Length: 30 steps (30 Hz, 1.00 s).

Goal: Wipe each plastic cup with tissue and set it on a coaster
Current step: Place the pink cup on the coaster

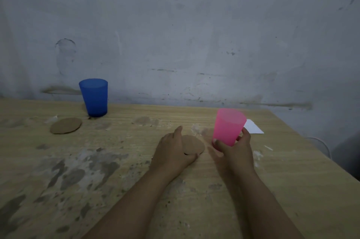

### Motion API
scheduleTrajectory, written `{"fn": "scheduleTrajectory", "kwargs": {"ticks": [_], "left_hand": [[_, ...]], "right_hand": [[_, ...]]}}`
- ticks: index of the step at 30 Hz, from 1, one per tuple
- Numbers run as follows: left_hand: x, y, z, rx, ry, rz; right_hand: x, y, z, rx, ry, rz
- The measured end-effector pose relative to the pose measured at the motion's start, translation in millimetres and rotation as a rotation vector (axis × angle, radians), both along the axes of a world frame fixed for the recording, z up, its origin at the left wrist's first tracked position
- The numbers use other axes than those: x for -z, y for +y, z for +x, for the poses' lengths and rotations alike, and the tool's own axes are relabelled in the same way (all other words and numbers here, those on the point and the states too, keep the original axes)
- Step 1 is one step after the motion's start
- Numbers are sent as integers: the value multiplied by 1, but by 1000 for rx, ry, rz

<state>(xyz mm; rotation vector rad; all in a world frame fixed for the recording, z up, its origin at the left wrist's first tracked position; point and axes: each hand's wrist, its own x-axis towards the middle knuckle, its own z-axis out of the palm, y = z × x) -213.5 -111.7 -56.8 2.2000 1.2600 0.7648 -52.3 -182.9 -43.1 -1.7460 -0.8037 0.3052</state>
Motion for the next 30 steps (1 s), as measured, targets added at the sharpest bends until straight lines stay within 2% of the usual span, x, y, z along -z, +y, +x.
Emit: {"fn": "scheduleTrajectory", "kwargs": {"ticks": [8, 12, 19, 30], "left_hand": [[-7, -11, -14, 38, -74, 20], [-5, -11, -24, 63, -137, -57], [-1, -9, -26, 94, -87, -105], [2, -1, -17, 21, -66, -46]], "right_hand": [[-5, 2, -4, 29, 3, -40], [-6, 4, -6, 47, -6, -81], [-8, 7, -6, 98, -28, -127], [-18, 10, -19, -46, -17, 0]]}}
